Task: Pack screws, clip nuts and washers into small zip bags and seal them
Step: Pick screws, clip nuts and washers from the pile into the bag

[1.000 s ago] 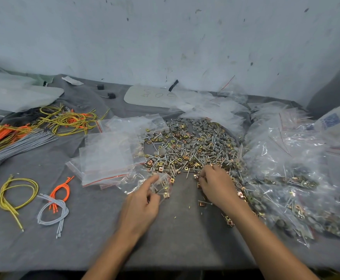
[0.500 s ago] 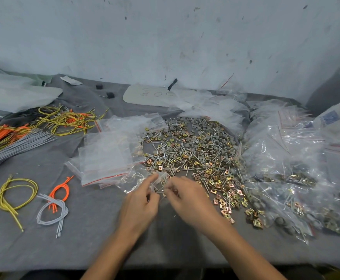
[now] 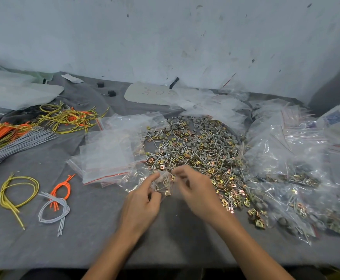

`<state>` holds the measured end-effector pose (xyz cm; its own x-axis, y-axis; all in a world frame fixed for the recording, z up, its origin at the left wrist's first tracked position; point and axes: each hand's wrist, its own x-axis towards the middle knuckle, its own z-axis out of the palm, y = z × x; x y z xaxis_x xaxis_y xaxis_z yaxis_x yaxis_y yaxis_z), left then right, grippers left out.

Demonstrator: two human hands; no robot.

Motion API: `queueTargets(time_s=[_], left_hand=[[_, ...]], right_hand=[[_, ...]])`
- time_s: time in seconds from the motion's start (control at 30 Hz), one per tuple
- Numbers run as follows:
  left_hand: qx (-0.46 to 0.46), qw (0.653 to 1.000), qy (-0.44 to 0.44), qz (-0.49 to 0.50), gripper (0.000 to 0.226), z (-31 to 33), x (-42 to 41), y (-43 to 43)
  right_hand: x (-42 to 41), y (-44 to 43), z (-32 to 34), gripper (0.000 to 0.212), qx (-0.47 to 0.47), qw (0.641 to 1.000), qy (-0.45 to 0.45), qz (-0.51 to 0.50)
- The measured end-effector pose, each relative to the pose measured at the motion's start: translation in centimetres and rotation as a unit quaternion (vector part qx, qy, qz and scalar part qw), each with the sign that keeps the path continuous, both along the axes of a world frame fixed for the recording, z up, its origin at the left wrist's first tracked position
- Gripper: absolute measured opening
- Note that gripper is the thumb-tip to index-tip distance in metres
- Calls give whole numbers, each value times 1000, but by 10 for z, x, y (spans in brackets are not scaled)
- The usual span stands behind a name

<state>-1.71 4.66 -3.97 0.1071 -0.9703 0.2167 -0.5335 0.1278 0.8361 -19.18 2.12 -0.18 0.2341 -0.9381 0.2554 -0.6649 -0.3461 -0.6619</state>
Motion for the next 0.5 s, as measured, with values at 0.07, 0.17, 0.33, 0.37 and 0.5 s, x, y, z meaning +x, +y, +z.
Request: queueTargets(time_s=[0.07, 0.17, 0.33, 0.37, 0.5], left_hand=[[-1, 1000, -1, 1, 56, 0, 0, 0], [-1, 1000, 0, 4, 57, -1, 0, 0], [-7, 1000, 4, 4, 58, 1, 0, 2], [-7, 1000, 1, 4, 57, 1, 0, 2], [-8, 1000, -8, 5, 58, 0, -1, 1]], right_hand=[[-18, -19, 1, 16, -10, 995, 71, -64], [-37, -45, -3, 21, 16, 976, 197, -94], [-36, -59, -9, 24, 41, 963, 263, -42], [-34, -59, -9, 22, 38, 960, 274, -37], [-29, -53, -9, 13, 23, 944, 328, -16]])
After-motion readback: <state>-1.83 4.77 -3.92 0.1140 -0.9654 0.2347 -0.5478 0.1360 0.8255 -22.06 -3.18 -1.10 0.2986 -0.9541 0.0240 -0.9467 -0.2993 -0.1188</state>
